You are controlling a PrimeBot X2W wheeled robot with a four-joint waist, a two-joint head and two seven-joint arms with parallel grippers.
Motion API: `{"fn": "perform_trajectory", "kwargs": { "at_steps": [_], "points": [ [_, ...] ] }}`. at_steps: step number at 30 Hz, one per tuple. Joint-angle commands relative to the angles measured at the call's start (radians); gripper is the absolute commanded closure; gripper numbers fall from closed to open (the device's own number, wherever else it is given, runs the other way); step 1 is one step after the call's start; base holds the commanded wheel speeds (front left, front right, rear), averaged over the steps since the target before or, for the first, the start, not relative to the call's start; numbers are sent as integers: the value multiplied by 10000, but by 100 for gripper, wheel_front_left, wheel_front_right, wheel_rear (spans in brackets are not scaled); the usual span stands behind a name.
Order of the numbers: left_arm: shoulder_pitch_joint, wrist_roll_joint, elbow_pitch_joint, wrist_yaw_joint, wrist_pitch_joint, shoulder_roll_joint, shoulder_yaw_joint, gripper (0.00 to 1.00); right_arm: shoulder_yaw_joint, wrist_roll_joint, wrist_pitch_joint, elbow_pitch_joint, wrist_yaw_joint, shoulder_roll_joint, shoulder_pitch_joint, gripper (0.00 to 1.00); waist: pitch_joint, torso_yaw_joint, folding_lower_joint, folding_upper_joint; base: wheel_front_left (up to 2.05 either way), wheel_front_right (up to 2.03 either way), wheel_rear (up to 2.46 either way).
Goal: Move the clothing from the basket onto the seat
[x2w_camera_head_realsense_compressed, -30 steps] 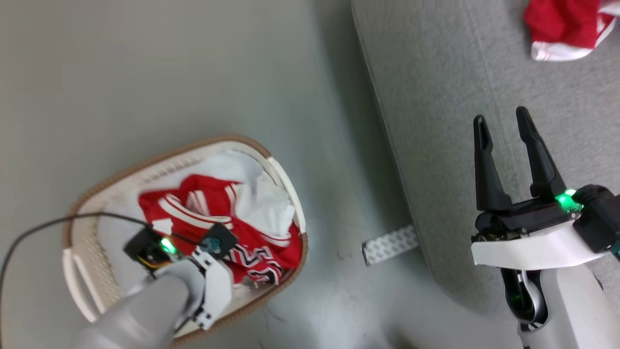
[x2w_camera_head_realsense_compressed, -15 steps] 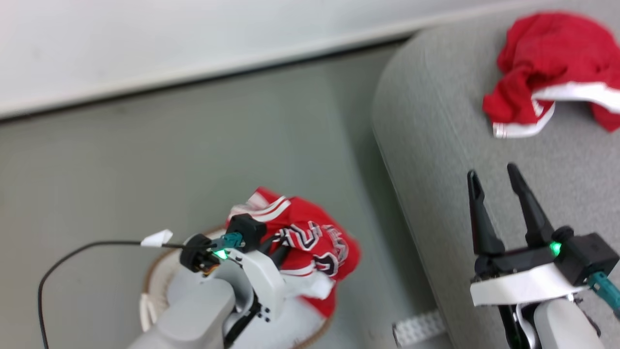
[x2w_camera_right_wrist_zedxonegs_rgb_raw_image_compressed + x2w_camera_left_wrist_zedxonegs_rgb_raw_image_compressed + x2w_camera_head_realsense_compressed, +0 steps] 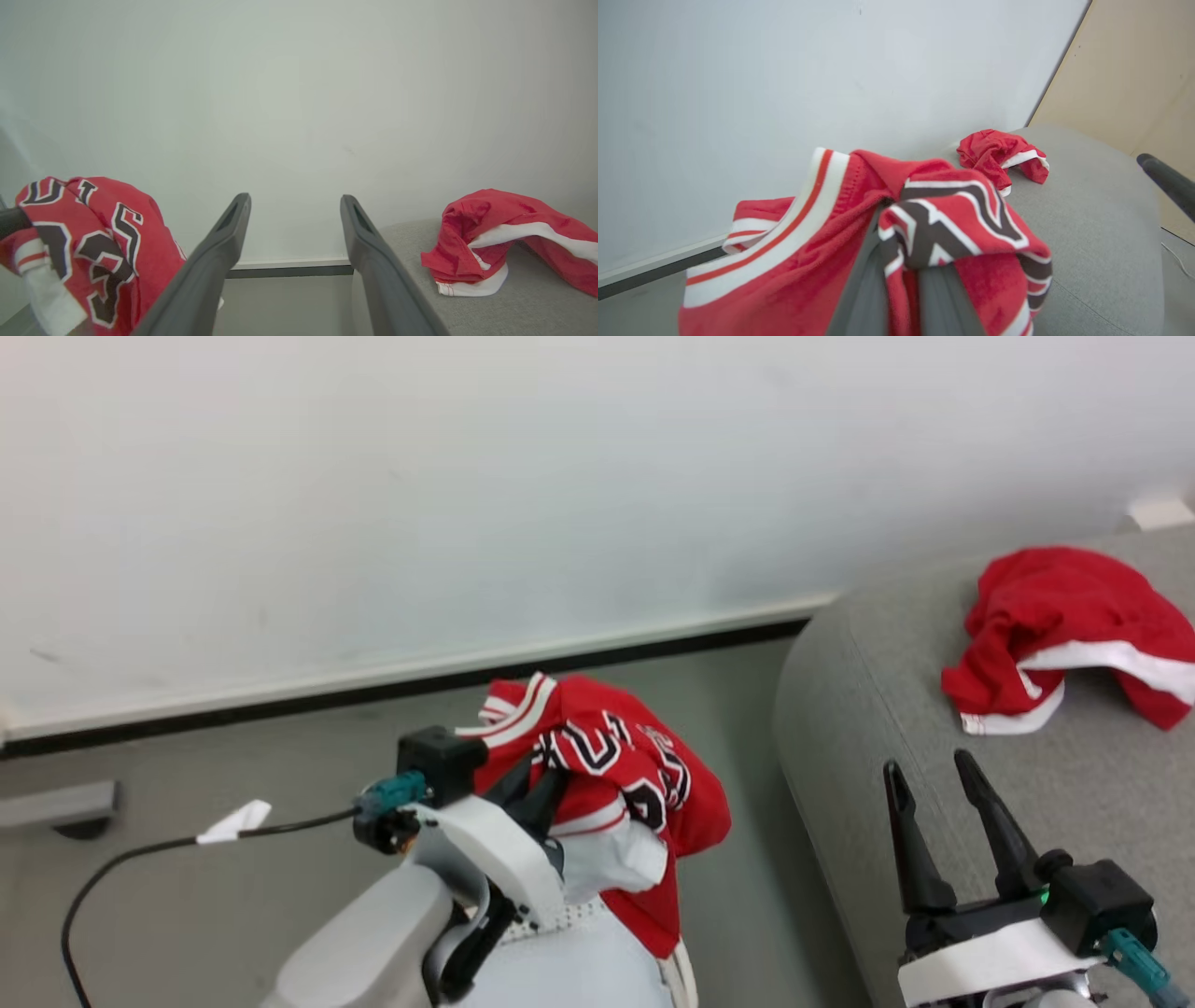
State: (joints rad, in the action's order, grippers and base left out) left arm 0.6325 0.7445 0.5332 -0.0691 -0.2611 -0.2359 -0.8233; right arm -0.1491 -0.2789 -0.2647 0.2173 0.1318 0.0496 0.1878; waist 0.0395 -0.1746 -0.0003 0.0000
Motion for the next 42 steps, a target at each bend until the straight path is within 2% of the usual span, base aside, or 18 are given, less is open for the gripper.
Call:
{"fn": "perform_trajectory", "kwargs": {
  "at_steps": [1,12,23,35,42],
  "points": [
    [95,64,-311,72,9,-127,122,100,0,-71,7,13,-22,16,-154,0,-401,359,3,0,0,0,0],
    [455,726,-2391,684,811,-540,820,100,-635,-262,7,152,-22,16,-417,0,-802,1073,3,0,0,0,0],
    [223,719,-2837,958,946,-659,772,100,-1109,-132,7,306,-22,95,-166,0,-931,1442,3,0,0,0,0],
    [67,607,-2656,923,824,-385,472,100,-3705,-404,147,721,-22,657,762,0,-925,1892,3,0,0,0,0],
    [-29,533,-2590,733,943,-2,-20,100,-4534,-428,117,1889,-22,412,1617,0,-913,2392,3,0,0,0,0]
  ]
}}
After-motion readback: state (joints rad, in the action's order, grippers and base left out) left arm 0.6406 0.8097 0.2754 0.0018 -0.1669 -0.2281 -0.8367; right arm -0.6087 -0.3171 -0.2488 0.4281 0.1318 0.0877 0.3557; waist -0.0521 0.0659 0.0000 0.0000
